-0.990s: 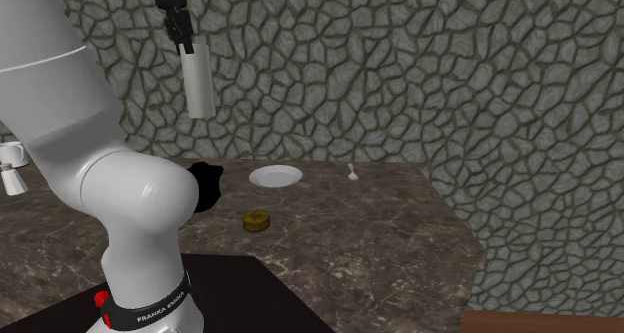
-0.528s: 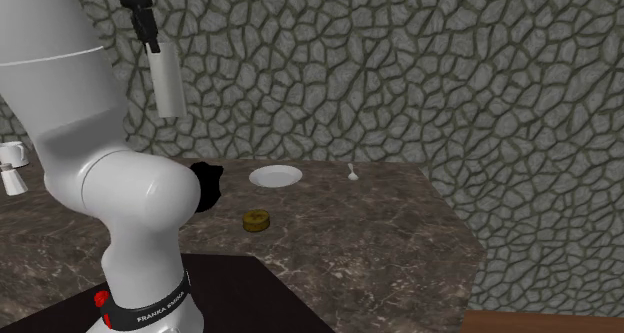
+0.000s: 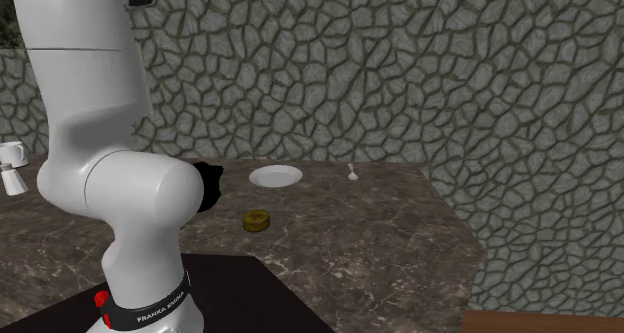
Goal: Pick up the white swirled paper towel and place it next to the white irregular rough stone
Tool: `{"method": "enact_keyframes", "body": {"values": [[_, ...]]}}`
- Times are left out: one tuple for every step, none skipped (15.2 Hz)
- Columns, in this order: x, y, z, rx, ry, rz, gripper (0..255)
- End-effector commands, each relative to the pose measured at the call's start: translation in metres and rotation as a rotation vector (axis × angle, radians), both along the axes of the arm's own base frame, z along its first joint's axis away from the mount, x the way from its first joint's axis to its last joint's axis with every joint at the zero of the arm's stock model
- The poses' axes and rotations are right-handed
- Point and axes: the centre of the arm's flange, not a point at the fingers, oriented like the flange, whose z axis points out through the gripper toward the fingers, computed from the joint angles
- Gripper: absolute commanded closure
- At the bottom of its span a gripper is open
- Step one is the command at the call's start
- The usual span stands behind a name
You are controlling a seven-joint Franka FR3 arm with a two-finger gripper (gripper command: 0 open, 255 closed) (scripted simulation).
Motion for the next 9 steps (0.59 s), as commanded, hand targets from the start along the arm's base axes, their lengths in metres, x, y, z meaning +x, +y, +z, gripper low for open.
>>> {"method": "enact_keyframes", "body": {"values": [[-0.021, 0.019, 0.002, 0.002, 0.001, -0.004, 255], [-0.031, 0.028, 0.002, 0.002, 0.001, -0.004, 255], [-0.039, 0.035, 0.002, 0.002, 0.001, -0.004, 255], [-0.039, 0.035, -0.003, 0.002, 0.001, -0.004, 255], [-0.039, 0.035, -0.009, 0.002, 0.001, -0.004, 255], [-0.039, 0.035, -0.014, 0.002, 0.001, -0.004, 255], [-0.039, 0.035, -0.019, 0.002, 0.001, -0.004, 255], [-0.039, 0.035, -0.025, 0.002, 0.001, -0.004, 255], [-0.039, 0.035, -0.030, 0.002, 0.001, -0.004, 255]]}}
